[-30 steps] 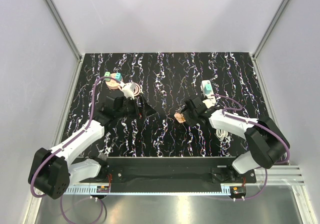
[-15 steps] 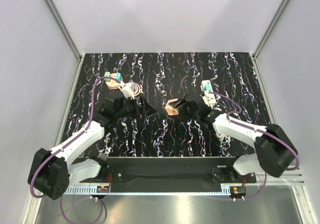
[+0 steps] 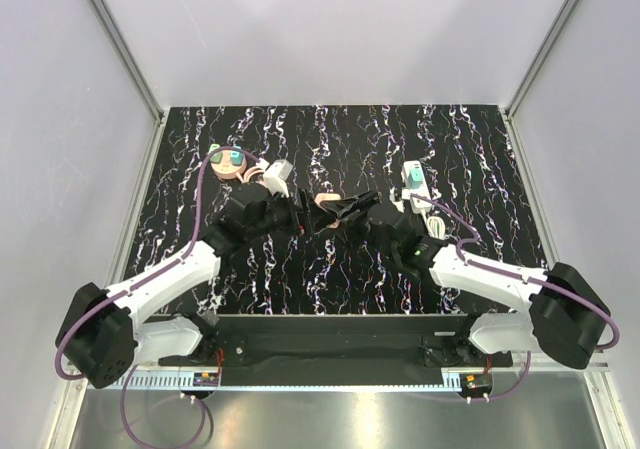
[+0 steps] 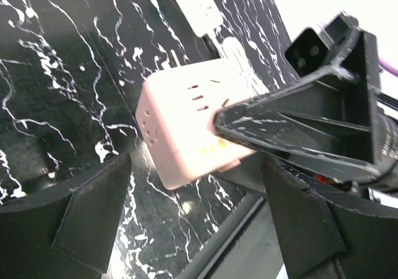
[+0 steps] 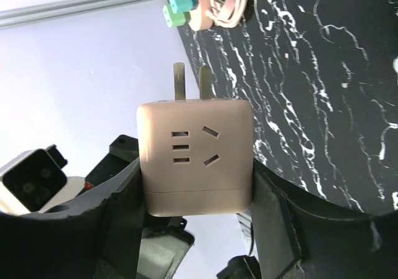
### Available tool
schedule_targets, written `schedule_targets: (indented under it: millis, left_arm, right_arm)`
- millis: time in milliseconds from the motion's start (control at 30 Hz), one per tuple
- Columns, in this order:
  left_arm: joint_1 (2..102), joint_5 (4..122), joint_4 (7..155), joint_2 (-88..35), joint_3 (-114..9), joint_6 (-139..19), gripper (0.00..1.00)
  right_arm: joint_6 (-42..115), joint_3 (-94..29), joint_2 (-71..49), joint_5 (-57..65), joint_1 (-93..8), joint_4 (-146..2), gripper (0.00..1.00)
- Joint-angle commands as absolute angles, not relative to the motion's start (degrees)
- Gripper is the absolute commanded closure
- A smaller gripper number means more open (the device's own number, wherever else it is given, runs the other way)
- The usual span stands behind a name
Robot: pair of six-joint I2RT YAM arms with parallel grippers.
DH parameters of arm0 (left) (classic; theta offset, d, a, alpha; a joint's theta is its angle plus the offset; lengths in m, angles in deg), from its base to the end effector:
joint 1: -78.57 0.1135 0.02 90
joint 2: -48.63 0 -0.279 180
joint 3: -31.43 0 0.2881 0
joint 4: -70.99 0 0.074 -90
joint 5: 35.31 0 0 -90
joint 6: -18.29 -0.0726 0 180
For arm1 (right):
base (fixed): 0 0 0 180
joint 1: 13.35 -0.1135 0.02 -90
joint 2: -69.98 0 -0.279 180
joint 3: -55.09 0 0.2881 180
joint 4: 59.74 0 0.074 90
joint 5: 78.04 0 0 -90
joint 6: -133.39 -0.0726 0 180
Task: Insert the plug
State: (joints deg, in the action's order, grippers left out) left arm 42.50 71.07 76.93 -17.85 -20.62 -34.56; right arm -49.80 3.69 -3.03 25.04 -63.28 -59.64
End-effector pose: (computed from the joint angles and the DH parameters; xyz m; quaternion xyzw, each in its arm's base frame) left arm 0.2485 -0.2063 0.2475 0.0737 0.8134 -0.4309 0.3839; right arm 0.2321 0.2503 0.2212 0.3623 0.7398 0.5006 0.2662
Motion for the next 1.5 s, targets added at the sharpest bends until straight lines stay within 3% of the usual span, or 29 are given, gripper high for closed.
schedule_targets:
  millis: [0, 200, 333, 433, 500, 600, 633, 700, 767, 800, 833, 900, 933, 967, 1100, 1233, 1467]
  left_arm:
    - [41.4, 64.98, 72.12, -16.5, -21.81, -34.79, 0.12]
    - [39.38, 62.08, 71.41, -18.16, -23.48, -35.93, 0.16]
    - [39.11, 62.77, 70.36, -19.74, -23.4, -35.85, 0.25]
    - [39.02, 63.74, 69.3, -19.75, -22.69, -35.76, 0.52]
    - [39.02, 63.75, 69.56, -19.4, -22.52, -35.93, 0.71]
    - [39.02, 64.1, 70.27, -18.96, -22.87, -36.99, 0.84]
    - [39.11, 64.18, 70.44, -18.78, -22.78, -37.16, 0.85]
    - [39.11, 64.71, 70.27, -18.87, -22.96, -37.25, 0.88]
    - [39.11, 65.68, 70.7, -18.96, -23.22, -37.43, 0.85]
    - [39.11, 65.68, 71.49, -18.87, -23.74, -37.43, 0.8]
    - [39.11, 65.33, 72.37, -18.52, -23.92, -37.52, 0.65]
    - [39.11, 64.71, 74.66, -17.73, -24.19, -37.87, 0.48]
    - [39.11, 64.71, 75.62, -16.68, -24.19, -38.13, 0.34]
    - [39.2, 64.71, 78.15, -16.15, -24.36, -38.65, 0.3]
    - [41.47, 70.32, 85.27, -12.81, -25.42, -39.54, 0.25]
    - [47.44, 82.26, 87.24, -6.24, -24.1, -36.38, 0.21]
    - [51.59, 105.36, 75.48, -2.61, -22.43, -28.22, 0.17]
  right_arm:
    - [-52.23, 2.2, -0.51, 29.01, -64.76, -55.58, 1.0]
    - [-57.59, 3.95, -1.82, 32.08, -68.19, -52.34, 1.0]
    - [-58.3, 4.31, -2.0, 33.32, -69.07, -50.31, 1.0]
    - [-57.69, 4.83, -1.74, 33.32, -69.07, -50.4, 0.99]
    - [-56.9, 5.53, -1.3, 32.88, -69.07, -50.4, 0.88]
    - [-54.88, 7.02, 0.02, 32.61, -69.07, -50.58, 0.7]
    - [-54.7, 7.47, 0.8, 32.7, -69.07, -50.75, 0.71]
    - [-54.26, 8.61, 1.34, 33.05, -69.07, -50.93, 0.88]
    - [-54.26, 9.58, 2.74, 34.72, -69.07, -51.8, 1.0]
    - [-54.26, 10.62, 3.27, 35.33, -69.07, -52.07, 1.0]
    - [-54.35, 10.98, 4.66, 36.73, -69.07, -53.64, 1.0]
    - [-52.52, 11.25, 6.17, 37.71, -68.9, -55.23, 1.0]
    - [-48.76, 11.16, 6.87, 37.97, -68.98, -56.28, 1.0]
    - [-46.03, 10.99, 8.53, 38.06, -68.89, -57.33, 1.0]
    - [-19.62, 10.98, 12.58, 33.16, -68.89, -54.54, 1.0]
    - [-7.8, 12.57, 17.15, 22.98, -68.89, -51.01, 1.0]
    - [-0.21, 13.62, 18.56, 0.73, -68.81, -40.57, 1.0]
